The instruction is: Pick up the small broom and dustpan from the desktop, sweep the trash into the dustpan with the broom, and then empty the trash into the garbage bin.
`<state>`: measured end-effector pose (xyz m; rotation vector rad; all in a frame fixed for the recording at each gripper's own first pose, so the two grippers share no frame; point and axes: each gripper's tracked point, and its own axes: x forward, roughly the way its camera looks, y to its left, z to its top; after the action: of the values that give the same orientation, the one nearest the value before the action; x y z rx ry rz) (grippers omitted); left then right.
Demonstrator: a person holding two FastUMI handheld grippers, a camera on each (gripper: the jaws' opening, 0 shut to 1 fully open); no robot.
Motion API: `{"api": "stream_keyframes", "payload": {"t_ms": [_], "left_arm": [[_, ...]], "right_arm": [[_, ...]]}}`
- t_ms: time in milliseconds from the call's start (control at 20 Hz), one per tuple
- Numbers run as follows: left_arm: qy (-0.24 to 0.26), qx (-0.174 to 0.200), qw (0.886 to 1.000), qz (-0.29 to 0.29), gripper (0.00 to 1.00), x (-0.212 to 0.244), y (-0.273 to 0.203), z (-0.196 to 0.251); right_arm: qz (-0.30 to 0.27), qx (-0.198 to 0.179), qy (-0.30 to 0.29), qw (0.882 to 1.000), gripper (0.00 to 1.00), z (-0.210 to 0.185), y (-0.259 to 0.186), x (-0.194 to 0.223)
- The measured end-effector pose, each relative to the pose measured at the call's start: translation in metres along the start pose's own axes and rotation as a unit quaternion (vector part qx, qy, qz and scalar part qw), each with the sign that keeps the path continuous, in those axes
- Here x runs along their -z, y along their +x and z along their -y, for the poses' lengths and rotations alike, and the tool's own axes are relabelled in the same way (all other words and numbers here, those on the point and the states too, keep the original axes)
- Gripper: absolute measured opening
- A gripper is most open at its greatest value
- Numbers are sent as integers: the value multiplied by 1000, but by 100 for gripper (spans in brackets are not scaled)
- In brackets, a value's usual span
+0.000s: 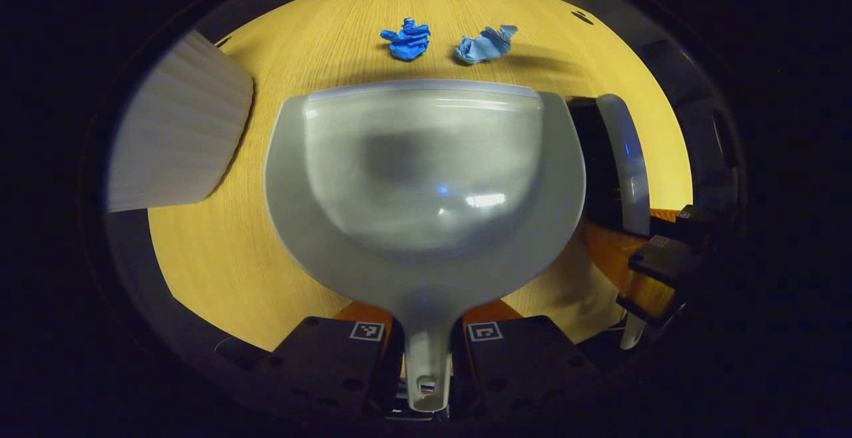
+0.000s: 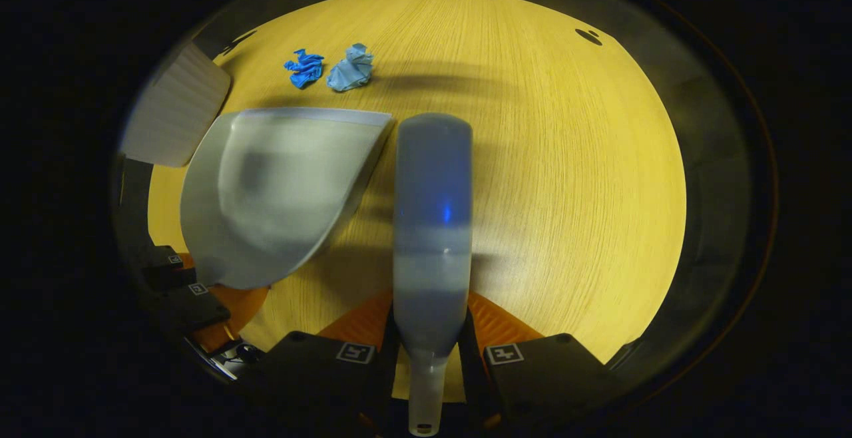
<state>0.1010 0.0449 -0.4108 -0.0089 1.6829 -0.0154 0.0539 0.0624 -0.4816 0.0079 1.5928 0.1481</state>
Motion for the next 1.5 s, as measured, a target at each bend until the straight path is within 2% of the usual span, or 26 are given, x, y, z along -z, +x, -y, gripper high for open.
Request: {"api": "stream_keyframes", "payload": {"t_ms": [100, 150, 200, 250, 350, 400, 450, 500, 550, 600, 650, 700, 800, 950, 1050, 1200, 1300, 1350, 1500], "left_arm": [[-4, -1, 1000, -5, 29, 2, 0, 0], [1, 1, 1000, -3, 29, 2, 0, 0], [13, 5, 1000, -2, 29, 2, 0, -1], [26, 4, 1000, -7, 29, 5, 0, -2], [71, -3, 997, -11, 28, 13, 0, -9], [88, -6, 996, -10, 27, 15, 1, -11], [95, -8, 995, -13, 27, 19, 2, -11], [100, -8, 995, -13, 27, 22, 3, -12], [104, -8, 994, -13, 27, 24, 4, -14], [109, -10, 994, -13, 27, 26, 4, -17], [113, -12, 993, -14, 27, 28, 4, -21], [114, -13, 993, -16, 27, 31, 4, -24], [109, -14, 994, -18, 27, 36, 4, -32], [101, -12, 995, -19, 27, 42, 4, -43], [96, -11, 995, -22, 27, 45, 5, -50], [93, -7, 995, -25, 27, 47, 5, -55], [101, -9, 994, -29, 27, 46, 6, -56], [105, -11, 994, -29, 27, 46, 5, -56], [106, -9, 994, -29, 27, 46, 5, -56]], "right_arm": [[-1, -10, -5, 1000, 42, 2, -2, 0], [0, -17, -9, 1000, 34, 2, -2, 1], [-3, -28, -9, 1000, 37, 3, -3, -1], [-5, -36, -4, 999, 32, 4, -4, -2], [8, -21, -16, 1000, 30, 20, -5, -18], [18, -9, -30, 999, 27, 30, -9, -30], [31, -1, -45, 999, 36, 36, -14, -48], [48, 6, -55, 997, 32, 41, -20, -69], [64, 10, -62, 996, 36, 44, -25, -92], [76, 10, -72, 994, 36, 43, -29, -116], [85, 15, -88, 992, 31, 46, -33, -139], [95, 27, -109, 989, 31, 49, -33, -162], [112, 53, -151, 981, 31, 48, -29, -202], [105, 54, -230, 966, 31, 24, -4, -229], [86, 60, -280, 954, 31, 8, 14, -235], [51, 78, -382, 920, 31, -10, 27, -239], [21, 76, -418, 905, 31, -24, 29, -228], [22, 82, -441, 894, 31, -28, 27, -229], [7, 63, -472, 880, 31, -34, 20, -221]]}}
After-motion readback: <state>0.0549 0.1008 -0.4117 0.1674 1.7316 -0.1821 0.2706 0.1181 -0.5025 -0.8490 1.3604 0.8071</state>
